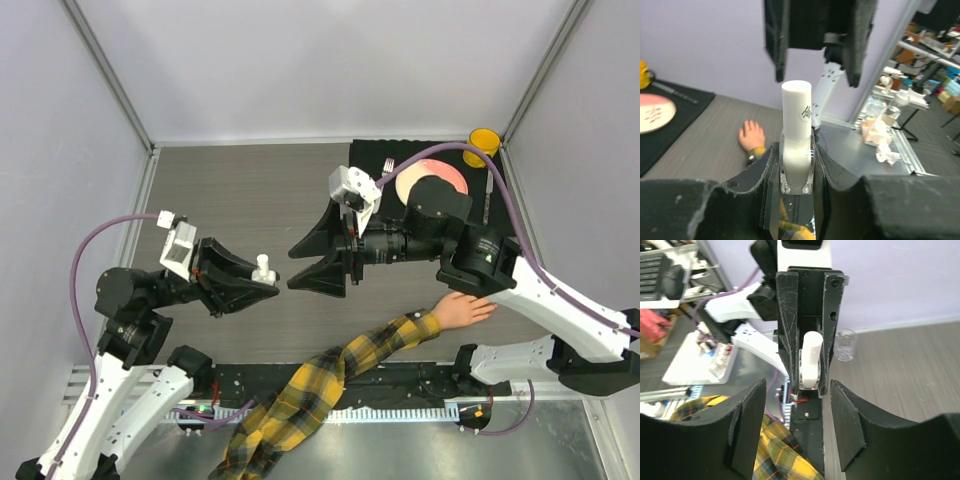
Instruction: Paint the nails
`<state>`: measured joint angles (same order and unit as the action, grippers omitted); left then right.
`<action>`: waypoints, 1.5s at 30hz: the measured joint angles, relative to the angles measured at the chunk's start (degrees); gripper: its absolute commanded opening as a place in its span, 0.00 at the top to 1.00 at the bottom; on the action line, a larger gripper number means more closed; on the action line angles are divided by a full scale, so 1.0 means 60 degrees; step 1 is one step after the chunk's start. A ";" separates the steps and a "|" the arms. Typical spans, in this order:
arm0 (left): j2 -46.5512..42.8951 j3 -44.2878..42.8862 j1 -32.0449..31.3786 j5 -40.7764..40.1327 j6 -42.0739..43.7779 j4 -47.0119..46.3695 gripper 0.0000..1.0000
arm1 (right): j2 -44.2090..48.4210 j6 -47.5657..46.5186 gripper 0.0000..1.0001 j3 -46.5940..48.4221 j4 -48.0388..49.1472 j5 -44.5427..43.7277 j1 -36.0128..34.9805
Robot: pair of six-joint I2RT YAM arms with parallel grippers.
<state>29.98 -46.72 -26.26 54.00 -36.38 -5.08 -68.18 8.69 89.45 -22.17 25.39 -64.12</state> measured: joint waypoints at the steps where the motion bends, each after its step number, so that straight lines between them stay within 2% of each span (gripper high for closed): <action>1: 0.0007 0.0069 0.0000 0.0149 -0.0299 -0.0433 1.00 | -0.0036 0.0040 0.40 -0.0044 0.0157 0.0364 0.0102; 7: 0.0200 0.0342 0.0000 0.0652 -0.1643 -0.2492 1.00 | -0.0729 0.0627 0.40 -0.0073 0.1293 0.1654 0.0372; 11: 0.0237 0.0419 0.0000 0.0772 -0.2138 -0.3202 1.00 | -0.1246 0.1173 0.45 -0.0109 0.2069 0.2080 0.0481; 19: 0.0291 0.0455 0.0004 0.0867 -0.2612 -0.3891 1.00 | -0.1577 0.2004 0.56 -0.0222 0.3577 0.3093 0.0583; 25: 0.0404 0.0466 0.0004 0.0933 -0.2830 -0.4320 1.00 | -0.1639 0.2346 0.53 -0.0364 0.4277 0.3541 0.0608; 32: 0.0506 0.0510 0.0004 0.0980 -0.3002 -0.4634 1.00 | -0.1934 0.2769 0.56 -0.0466 0.5115 0.3934 0.0663; 35: 0.0514 0.0532 0.0004 0.1002 -0.3104 -0.4681 1.00 | -0.2062 0.2911 0.64 -0.0466 0.5395 0.4076 0.0667; 39: 0.0546 0.0546 0.0004 0.1009 -0.3151 -0.4728 1.00 | -0.2135 0.3064 0.84 -0.0466 0.5672 0.4353 0.0692; 40: 0.0546 0.0543 0.0004 0.0998 -0.3166 -0.4736 1.00 | -0.2138 0.3038 1.00 -0.0463 0.5737 0.4382 0.0692; 45: 0.0514 0.0441 0.0000 0.0852 -0.2809 -0.4178 1.00 | -0.2146 0.2714 1.00 -0.0463 0.5584 0.4393 0.0710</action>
<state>33.06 -44.07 -26.26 59.11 -53.23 -30.15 -81.06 24.97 86.67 11.33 51.75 -59.86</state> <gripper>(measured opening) 0.291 0.126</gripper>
